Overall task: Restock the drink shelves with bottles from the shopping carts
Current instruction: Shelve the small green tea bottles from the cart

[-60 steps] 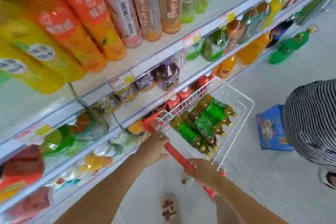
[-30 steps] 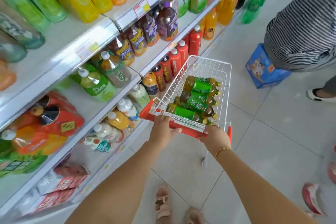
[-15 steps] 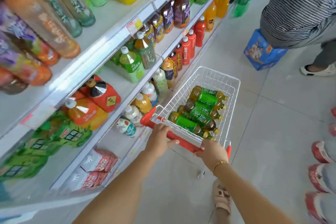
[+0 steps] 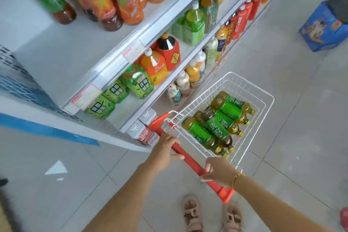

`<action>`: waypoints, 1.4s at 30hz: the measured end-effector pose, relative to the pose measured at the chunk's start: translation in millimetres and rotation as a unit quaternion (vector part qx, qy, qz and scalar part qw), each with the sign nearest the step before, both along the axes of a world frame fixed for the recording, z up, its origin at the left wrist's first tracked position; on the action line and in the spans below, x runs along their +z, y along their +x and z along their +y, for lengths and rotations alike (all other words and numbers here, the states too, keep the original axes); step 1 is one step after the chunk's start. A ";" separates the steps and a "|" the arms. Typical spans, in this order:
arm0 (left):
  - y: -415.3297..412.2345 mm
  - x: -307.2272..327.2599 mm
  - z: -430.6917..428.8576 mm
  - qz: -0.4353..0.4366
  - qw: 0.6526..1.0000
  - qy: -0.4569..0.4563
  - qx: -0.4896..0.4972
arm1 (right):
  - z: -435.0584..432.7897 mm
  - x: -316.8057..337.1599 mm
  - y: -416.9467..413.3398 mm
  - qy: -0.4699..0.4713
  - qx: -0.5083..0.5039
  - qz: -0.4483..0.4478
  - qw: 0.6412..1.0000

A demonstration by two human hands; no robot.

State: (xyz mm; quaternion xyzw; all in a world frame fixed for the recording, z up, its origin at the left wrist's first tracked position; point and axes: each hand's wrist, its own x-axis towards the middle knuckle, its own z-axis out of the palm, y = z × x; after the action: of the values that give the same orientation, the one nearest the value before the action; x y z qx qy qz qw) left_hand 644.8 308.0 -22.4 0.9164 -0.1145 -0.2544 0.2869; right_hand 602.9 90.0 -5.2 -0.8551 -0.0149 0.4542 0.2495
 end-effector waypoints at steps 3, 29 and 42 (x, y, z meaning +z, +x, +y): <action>-19.6 -5.6 32.0 0.006 1.000 0.009 0.008 | 28.6 -5.4 -15.2 0.028 0.022 0.020 0.999; 79.1 -70.1 -74.6 0.133 0.986 0.093 0.037 | -91.9 -141.2 133.5 -0.176 -0.012 -0.069 0.982; 101.9 -120.4 -106.7 0.039 0.988 0.143 0.041 | -92.6 -187.0 167.4 -0.063 -0.037 -0.010 0.997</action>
State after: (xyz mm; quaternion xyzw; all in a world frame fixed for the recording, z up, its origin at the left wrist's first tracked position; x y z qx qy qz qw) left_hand 746.7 201.3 -142.8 0.9413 -0.0282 -0.2922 0.1669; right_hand 770.3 -2.6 -192.1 -0.8738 0.0434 0.4358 0.2113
